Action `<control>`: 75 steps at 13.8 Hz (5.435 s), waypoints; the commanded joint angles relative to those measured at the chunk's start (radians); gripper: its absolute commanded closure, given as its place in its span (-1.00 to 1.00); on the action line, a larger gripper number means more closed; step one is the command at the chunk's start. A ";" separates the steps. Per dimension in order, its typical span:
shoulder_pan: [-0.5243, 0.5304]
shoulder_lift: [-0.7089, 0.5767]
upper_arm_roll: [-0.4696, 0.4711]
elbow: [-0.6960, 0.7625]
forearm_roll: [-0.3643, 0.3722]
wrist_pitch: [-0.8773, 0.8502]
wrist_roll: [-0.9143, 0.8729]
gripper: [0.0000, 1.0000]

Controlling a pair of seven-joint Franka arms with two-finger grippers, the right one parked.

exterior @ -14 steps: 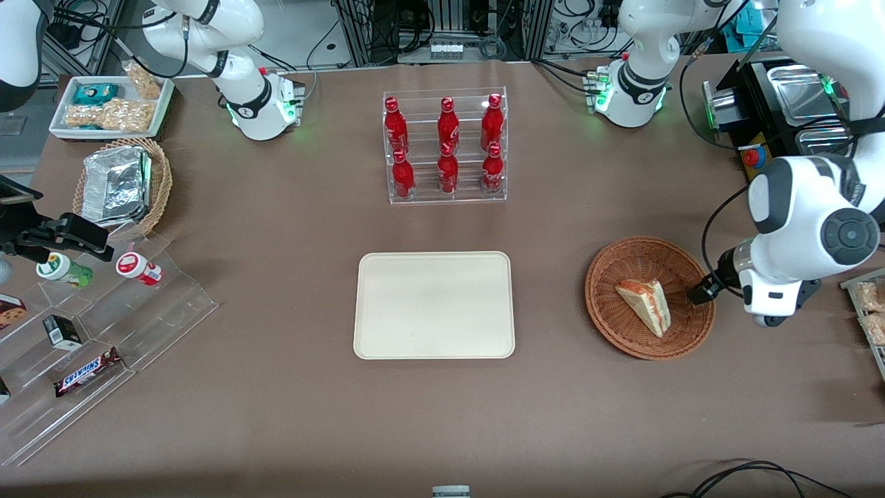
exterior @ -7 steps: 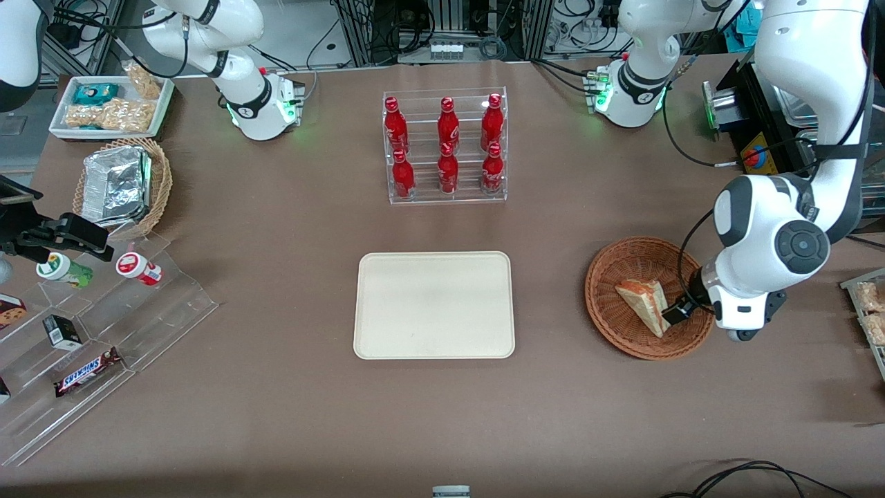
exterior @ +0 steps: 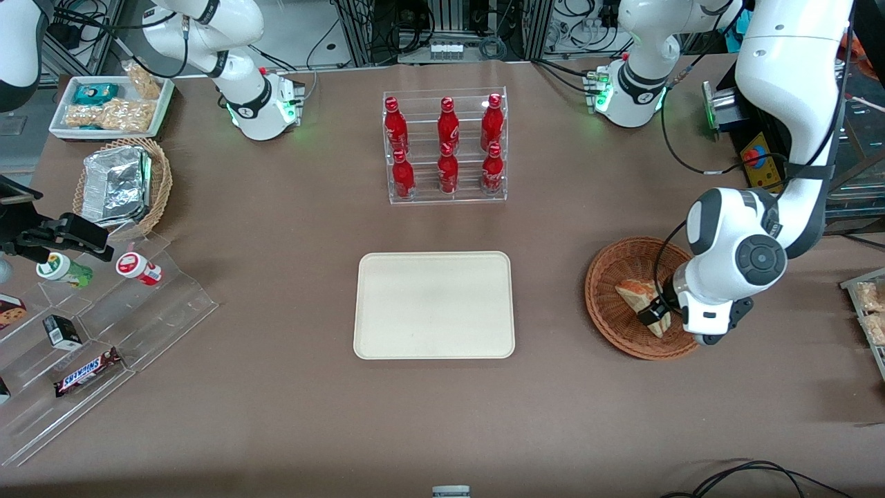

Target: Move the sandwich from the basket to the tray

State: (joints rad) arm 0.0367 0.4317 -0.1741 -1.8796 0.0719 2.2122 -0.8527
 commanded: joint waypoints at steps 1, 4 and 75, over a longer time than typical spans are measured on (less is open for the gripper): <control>-0.014 0.015 0.010 -0.010 0.017 0.014 -0.045 -1.00; -0.014 0.016 0.010 -0.022 0.019 0.014 -0.065 -0.74; 0.086 -0.442 -0.084 0.349 0.071 -1.010 0.584 -1.00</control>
State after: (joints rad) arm 0.1521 0.0044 -0.2604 -1.5358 0.1368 1.1900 -0.2605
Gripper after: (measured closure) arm 0.000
